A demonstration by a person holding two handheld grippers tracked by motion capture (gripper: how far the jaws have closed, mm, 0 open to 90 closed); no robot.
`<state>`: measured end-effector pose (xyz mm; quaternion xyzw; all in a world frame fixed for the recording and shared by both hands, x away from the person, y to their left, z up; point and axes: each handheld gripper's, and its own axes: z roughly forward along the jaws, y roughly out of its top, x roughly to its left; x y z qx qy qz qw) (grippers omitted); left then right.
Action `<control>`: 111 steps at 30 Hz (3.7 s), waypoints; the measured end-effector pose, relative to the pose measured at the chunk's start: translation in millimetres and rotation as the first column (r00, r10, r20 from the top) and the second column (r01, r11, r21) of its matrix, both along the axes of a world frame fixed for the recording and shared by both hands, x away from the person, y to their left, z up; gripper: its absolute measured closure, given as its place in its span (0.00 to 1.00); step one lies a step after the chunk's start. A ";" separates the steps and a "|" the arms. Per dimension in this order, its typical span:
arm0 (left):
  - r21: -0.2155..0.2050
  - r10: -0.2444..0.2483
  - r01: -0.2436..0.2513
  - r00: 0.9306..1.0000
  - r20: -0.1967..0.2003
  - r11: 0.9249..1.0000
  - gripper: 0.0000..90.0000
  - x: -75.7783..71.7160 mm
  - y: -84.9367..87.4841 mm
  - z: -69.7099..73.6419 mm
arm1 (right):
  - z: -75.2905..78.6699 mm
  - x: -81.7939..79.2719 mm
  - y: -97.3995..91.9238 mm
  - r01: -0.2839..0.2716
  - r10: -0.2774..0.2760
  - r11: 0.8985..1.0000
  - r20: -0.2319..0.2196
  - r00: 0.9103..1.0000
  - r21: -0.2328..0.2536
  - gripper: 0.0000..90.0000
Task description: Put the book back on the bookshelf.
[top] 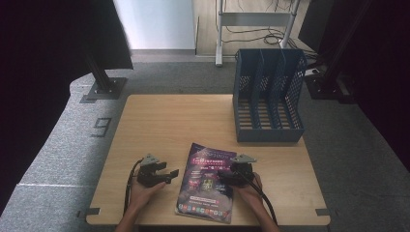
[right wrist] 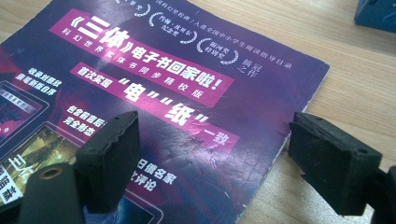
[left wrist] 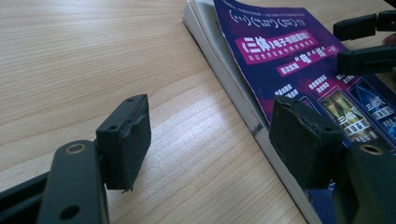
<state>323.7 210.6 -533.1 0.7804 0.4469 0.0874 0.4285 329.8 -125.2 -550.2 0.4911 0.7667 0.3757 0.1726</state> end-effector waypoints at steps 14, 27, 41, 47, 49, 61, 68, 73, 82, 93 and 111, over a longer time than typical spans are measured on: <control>0.004 0.031 -0.032 1.000 0.002 0.999 0.32 1.2 -6.7 0.5 | -0.9 -0.3 -0.4 0.007 -0.007 1.000 -0.005 1.000 0.007 0.20; 0.003 0.030 -0.030 1.000 -0.006 1.000 0.31 8.0 -19.1 2.9 | -1.2 -0.8 -0.8 0.006 -0.006 1.000 0.002 1.000 0.009 0.22; 0.039 -0.021 0.022 1.000 -0.014 0.999 0.31 27.4 -57.1 -1.5 | -2.6 -2.1 -1.2 0.008 -0.008 1.000 0.017 1.000 0.015 0.23; 0.040 -0.043 0.045 0.999 -0.029 0.998 0.30 28.7 -62.6 -7.5 | -3.2 -3.1 -1.0 0.014 -0.015 1.000 0.022 1.000 0.018 0.23; 0.038 -0.052 0.053 0.998 -0.032 0.998 0.30 28.7 -64.6 -8.6 | -3.3 -3.1 -1.0 0.015 -0.015 1.000 0.023 1.000 0.018 0.23; 0.055 -0.069 0.071 0.997 -0.037 0.996 0.29 28.0 -71.8 -12.4 | -3.3 -3.8 -0.4 0.022 -0.023 1.000 0.024 0.999 0.019 0.23; 0.051 -0.055 0.057 0.998 -0.038 0.997 0.29 29.9 -70.0 -12.7 | -3.3 -4.1 -0.2 0.025 -0.025 1.000 0.024 0.999 0.019 0.23; 0.049 -0.053 0.055 0.998 -0.040 0.997 0.27 28.1 -74.2 -12.6 | -3.3 -4.2 -0.1 0.026 -0.027 0.999 0.024 0.999 0.019 0.24; -0.032 -0.031 0.028 0.997 -0.074 0.999 0.28 29.3 -69.1 -12.2 | -3.3 -4.3 0.0 0.027 -0.027 0.999 0.024 0.999 0.019 0.24; -0.065 -0.035 0.032 0.998 -0.053 0.997 0.30 27.3 -66.1 -5.6 | -3.3 -4.3 0.0 0.028 -0.028 0.999 0.024 0.999 0.019 0.24; -0.118 -0.054 0.054 0.999 0.002 0.991 0.32 21.8 -65.9 4.3 | -3.3 -4.3 0.0 0.031 -0.031 0.999 0.025 0.999 0.020 0.24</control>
